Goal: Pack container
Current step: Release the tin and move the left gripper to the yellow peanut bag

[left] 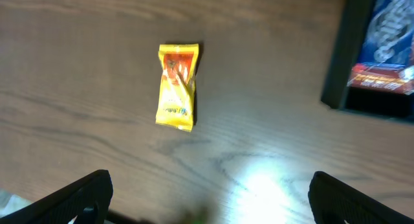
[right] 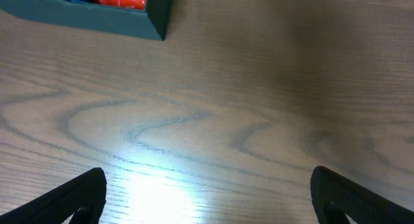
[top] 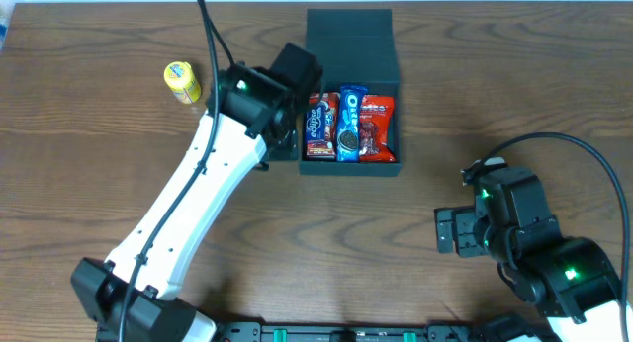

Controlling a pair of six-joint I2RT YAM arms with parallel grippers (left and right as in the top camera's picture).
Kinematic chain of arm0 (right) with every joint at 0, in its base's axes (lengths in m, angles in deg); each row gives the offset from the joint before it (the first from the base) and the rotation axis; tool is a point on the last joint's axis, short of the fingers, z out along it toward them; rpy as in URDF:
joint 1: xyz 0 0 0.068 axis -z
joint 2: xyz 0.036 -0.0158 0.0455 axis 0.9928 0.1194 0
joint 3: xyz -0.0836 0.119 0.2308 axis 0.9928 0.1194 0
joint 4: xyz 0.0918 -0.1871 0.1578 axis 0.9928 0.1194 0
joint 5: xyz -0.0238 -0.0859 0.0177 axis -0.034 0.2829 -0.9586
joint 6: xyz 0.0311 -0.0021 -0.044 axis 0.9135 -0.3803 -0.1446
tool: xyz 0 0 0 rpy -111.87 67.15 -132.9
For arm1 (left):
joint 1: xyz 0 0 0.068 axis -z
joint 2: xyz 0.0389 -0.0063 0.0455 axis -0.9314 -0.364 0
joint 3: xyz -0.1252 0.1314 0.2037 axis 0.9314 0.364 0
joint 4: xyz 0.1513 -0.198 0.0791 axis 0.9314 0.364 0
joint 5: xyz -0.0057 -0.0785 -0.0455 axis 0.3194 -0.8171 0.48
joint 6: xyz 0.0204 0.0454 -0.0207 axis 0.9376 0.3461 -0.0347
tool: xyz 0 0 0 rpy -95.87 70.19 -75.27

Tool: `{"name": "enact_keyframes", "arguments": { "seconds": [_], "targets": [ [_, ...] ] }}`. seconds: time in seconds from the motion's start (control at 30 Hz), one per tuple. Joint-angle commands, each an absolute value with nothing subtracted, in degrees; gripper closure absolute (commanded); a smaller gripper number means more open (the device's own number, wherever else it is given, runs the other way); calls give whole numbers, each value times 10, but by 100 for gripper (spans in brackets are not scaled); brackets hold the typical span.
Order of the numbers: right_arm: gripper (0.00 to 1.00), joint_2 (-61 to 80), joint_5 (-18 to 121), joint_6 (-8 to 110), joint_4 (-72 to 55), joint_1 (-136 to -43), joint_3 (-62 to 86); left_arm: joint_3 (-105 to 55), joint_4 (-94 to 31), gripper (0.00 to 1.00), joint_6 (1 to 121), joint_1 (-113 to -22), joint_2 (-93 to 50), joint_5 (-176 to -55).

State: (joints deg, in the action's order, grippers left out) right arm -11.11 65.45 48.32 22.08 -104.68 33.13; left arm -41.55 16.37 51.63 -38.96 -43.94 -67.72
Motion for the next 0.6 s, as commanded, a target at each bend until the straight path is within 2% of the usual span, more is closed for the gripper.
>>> {"name": "enact_keyframes", "arguments": {
  "seconds": [0.0, 0.3, 0.57],
  "targets": [
    [1, -112, 654, 490, 222, -1043, 330, -362, 142, 2, 507, -390, -388, -662],
    [1, -112, 654, 489, 222, -1043, 330, -162, 10, 5, 567, -393, -226, -693],
    [1, -112, 654, 490, 222, -1043, 330, -42, -51, 5, 563, -475, -228, -693]
  ]
}}
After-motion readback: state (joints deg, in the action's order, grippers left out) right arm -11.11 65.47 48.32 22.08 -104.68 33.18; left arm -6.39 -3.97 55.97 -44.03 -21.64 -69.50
